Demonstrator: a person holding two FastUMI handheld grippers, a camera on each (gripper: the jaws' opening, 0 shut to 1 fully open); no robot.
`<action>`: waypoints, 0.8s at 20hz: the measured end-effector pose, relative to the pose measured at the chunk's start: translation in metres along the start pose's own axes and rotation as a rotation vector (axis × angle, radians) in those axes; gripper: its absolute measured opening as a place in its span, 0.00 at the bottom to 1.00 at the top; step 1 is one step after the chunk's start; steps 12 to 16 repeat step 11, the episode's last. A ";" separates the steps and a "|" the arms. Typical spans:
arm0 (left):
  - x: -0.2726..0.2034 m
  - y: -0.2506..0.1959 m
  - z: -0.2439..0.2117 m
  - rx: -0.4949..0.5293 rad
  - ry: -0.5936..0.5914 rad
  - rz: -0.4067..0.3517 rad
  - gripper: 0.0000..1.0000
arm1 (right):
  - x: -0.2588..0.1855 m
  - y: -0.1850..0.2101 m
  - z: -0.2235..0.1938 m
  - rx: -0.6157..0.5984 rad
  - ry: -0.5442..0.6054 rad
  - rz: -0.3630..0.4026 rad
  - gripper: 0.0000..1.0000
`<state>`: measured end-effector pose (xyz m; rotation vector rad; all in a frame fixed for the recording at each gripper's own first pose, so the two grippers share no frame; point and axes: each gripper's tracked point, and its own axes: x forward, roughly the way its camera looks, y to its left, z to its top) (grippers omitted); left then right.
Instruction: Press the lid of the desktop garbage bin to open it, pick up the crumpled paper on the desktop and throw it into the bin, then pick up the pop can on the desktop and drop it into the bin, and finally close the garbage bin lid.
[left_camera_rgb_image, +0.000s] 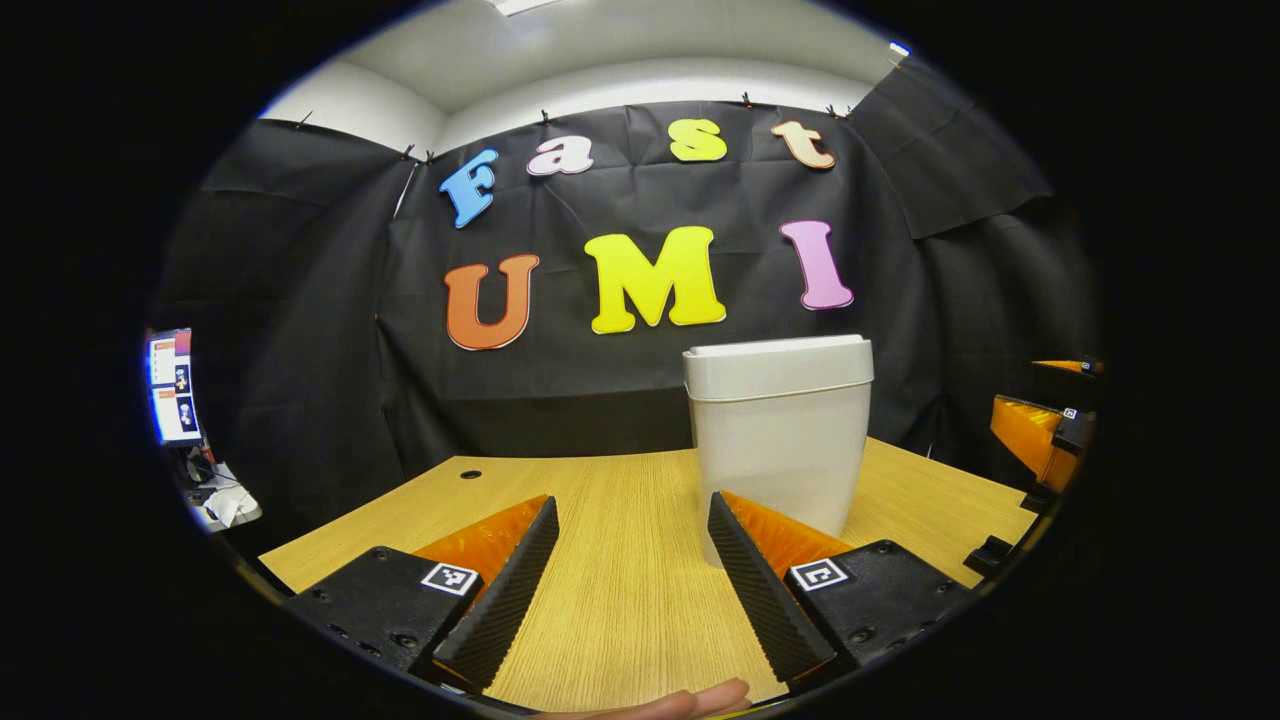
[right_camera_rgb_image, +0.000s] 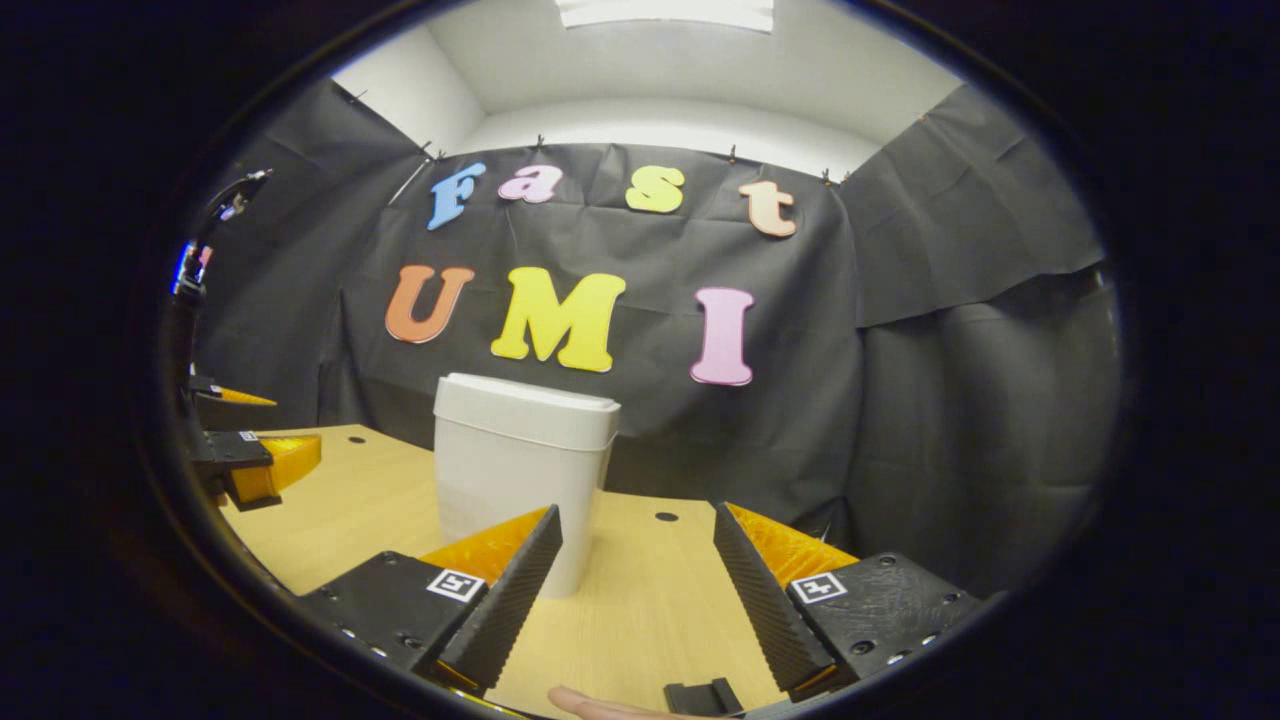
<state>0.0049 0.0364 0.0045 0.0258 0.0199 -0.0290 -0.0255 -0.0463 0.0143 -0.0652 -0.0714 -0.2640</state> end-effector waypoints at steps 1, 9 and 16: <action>0.000 0.000 0.000 0.000 -0.001 0.001 0.97 | 0.000 -0.002 0.000 0.001 -0.001 -0.005 0.95; 0.002 0.000 0.001 -0.006 0.001 0.002 0.97 | 0.001 -0.011 -0.001 0.022 0.001 -0.035 0.95; 0.002 0.002 0.000 -0.008 0.001 0.005 0.97 | 0.002 -0.013 -0.001 0.032 0.002 -0.041 0.95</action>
